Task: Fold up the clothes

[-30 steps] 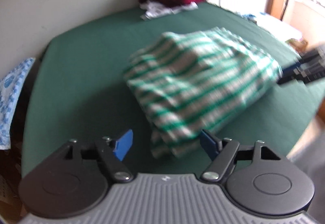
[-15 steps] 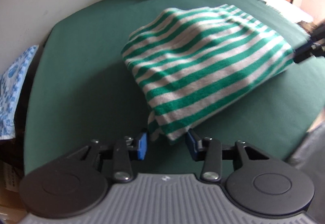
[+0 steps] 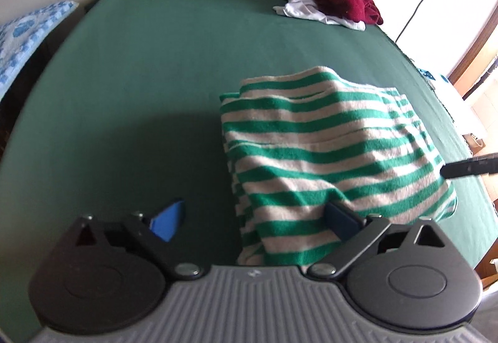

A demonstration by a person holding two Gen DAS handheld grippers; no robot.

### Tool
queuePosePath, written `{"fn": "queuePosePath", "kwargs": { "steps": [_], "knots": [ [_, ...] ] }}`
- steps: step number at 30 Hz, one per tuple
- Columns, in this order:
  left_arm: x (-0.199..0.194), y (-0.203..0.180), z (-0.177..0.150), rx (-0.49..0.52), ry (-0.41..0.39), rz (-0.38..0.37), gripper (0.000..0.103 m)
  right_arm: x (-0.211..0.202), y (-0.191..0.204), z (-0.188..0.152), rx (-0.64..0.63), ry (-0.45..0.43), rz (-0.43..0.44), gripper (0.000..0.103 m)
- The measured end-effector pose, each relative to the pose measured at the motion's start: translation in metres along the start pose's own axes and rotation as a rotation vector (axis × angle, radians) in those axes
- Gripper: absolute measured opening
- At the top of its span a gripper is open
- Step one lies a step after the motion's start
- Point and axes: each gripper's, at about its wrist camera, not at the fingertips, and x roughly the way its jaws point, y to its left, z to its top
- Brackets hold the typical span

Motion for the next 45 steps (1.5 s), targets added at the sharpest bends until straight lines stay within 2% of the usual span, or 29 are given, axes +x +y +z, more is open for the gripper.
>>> {"fn": "queuePosePath", "kwargs": {
  "steps": [4,8,11,14,17,21,32,37,40,45],
  "knots": [
    [0.012,0.01,0.002,-0.06,0.04,-0.049,0.101,-0.003,0.001,-0.003,0.009,0.0,0.008,0.055],
    [-0.004,0.024,-0.001,-0.133,0.015,-0.118,0.101,-0.005,0.002,-0.007,0.018,0.001,0.015,0.055],
    [-0.011,0.03,-0.008,-0.186,0.025,-0.173,0.101,-0.007,0.003,-0.009,0.025,0.001,0.021,0.056],
    [-0.01,0.03,-0.013,-0.213,0.039,-0.2,0.102,-0.007,0.002,-0.015,0.062,-0.009,0.015,0.059],
    [0.0,0.029,-0.013,-0.249,0.064,-0.267,0.102,0.0,-0.002,-0.015,0.123,-0.01,0.017,0.059],
    [0.016,0.023,-0.011,-0.251,0.093,-0.308,0.102,0.005,0.001,-0.013,0.134,-0.007,0.013,0.059],
    [0.037,0.04,0.009,-0.35,0.049,-0.432,0.102,0.022,-0.009,-0.001,0.194,-0.035,0.052,0.059],
    [0.046,0.049,0.021,-0.391,0.043,-0.47,0.102,0.029,-0.008,0.012,0.163,-0.029,0.067,0.058],
    [0.05,0.05,0.025,-0.392,0.044,-0.484,0.102,0.033,-0.006,0.019,0.14,-0.022,0.077,0.059],
    [0.056,0.044,0.033,-0.337,0.051,-0.483,0.102,0.038,-0.004,0.028,0.107,-0.001,0.091,0.059]
  ]
}}
